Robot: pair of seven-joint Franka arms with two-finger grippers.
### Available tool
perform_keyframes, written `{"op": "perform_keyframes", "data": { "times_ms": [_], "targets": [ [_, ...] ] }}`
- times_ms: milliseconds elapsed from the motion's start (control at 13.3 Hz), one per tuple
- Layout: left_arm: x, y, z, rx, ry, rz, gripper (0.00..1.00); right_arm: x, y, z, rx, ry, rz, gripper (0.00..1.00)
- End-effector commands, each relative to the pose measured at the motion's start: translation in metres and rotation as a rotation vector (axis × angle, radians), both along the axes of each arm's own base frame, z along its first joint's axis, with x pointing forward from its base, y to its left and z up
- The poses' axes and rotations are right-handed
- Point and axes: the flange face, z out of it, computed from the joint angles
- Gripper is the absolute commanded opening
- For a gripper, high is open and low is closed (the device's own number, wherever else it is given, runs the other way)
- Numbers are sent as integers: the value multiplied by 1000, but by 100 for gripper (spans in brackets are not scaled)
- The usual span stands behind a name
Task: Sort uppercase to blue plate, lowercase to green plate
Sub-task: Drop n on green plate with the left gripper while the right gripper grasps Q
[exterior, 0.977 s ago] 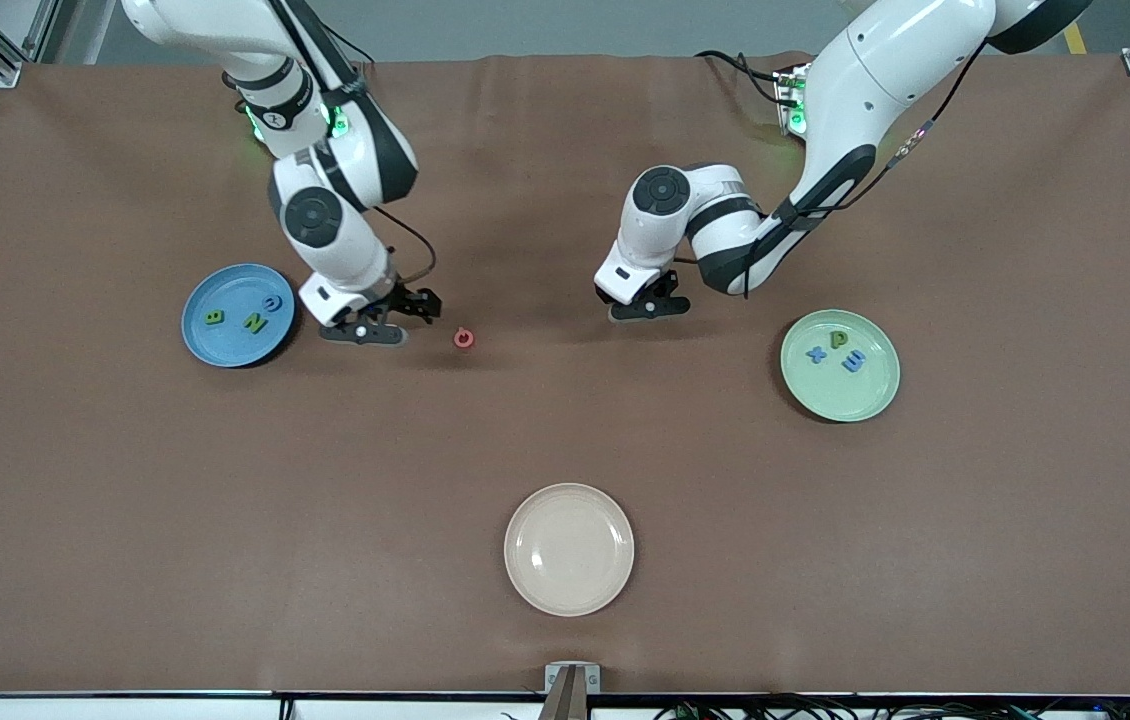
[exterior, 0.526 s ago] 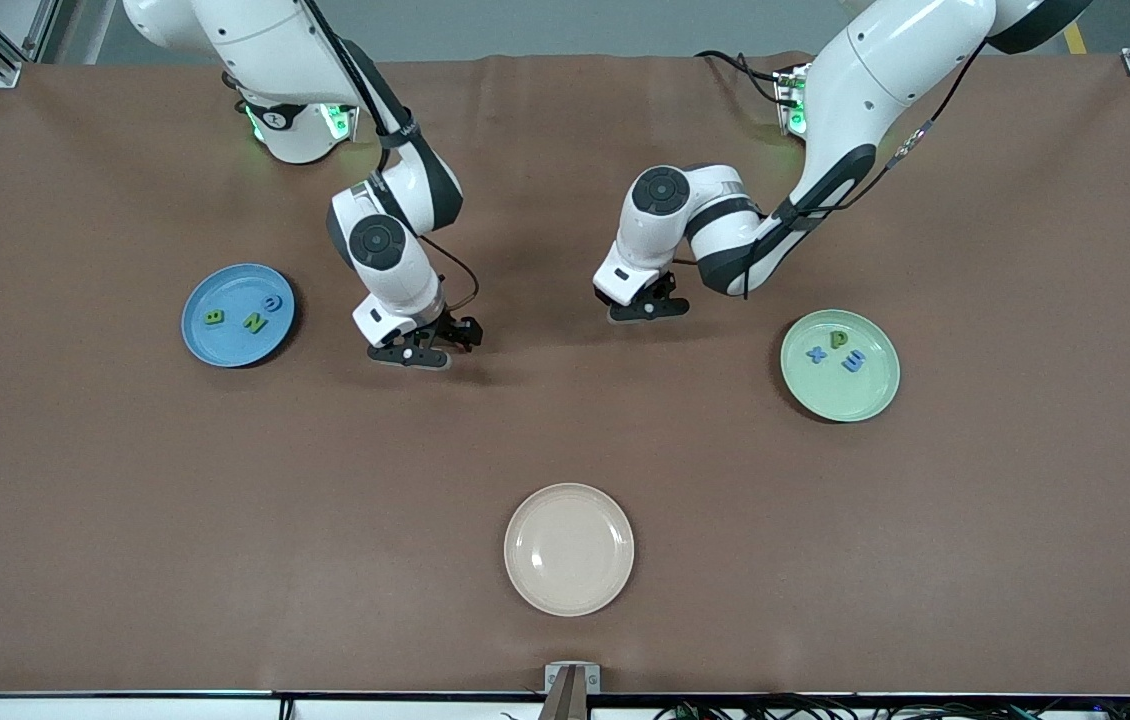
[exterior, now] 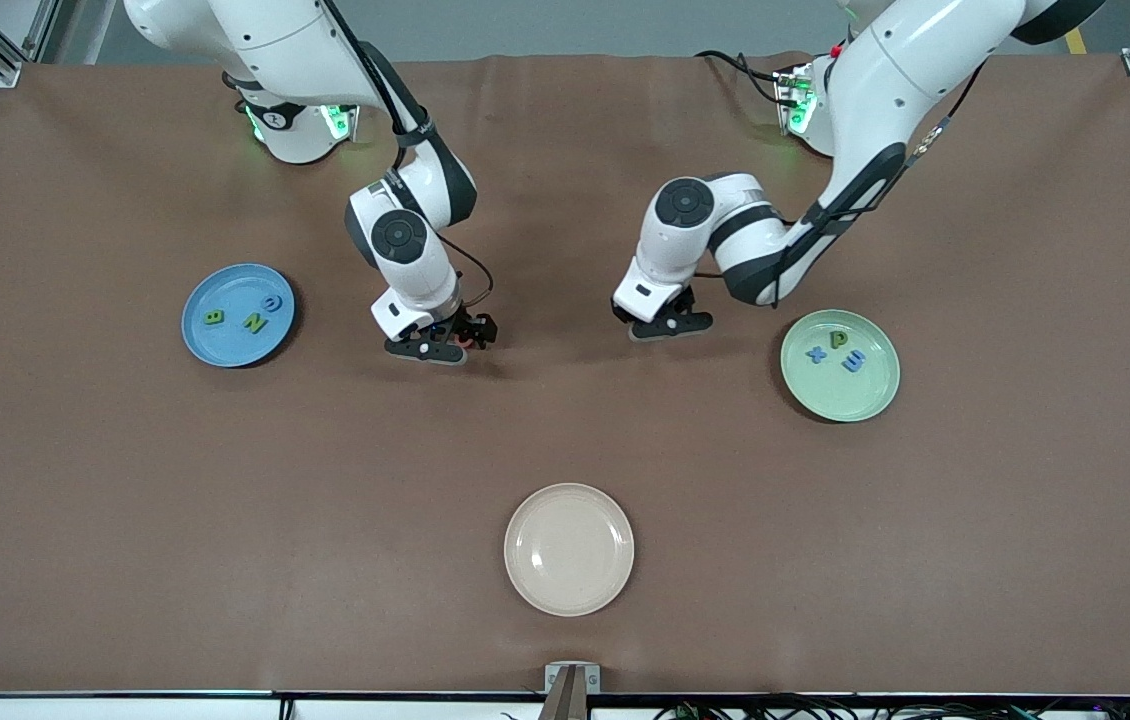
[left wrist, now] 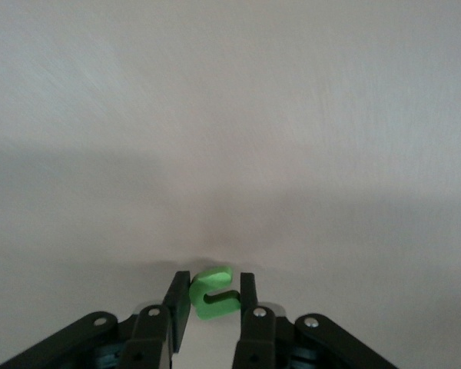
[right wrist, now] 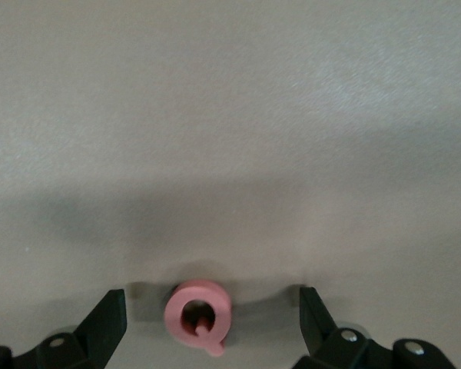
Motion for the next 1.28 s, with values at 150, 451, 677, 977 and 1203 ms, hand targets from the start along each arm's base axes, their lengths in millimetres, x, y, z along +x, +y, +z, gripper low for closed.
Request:
{"op": "perform_keyframes", "data": {
  "times_ms": [150, 451, 677, 977, 1203],
  "targets": [
    [41, 102, 49, 69, 14, -9, 3, -4, 9, 3, 6, 0, -7, 76],
    [68, 204, 50, 92, 50, -71, 3, -4, 9, 3, 6, 0, -4, 53],
    [83, 248, 38, 116, 17, -102, 3, -2, 6, 3, 3, 3, 1, 22],
    [95, 278, 8, 113, 7, -110, 4, 9, -23, 7, -15, 34, 27, 1],
    [101, 277, -9, 112, 12, -121, 6, 30, -78, 49, -23, 132, 100, 0]
  ]
}}
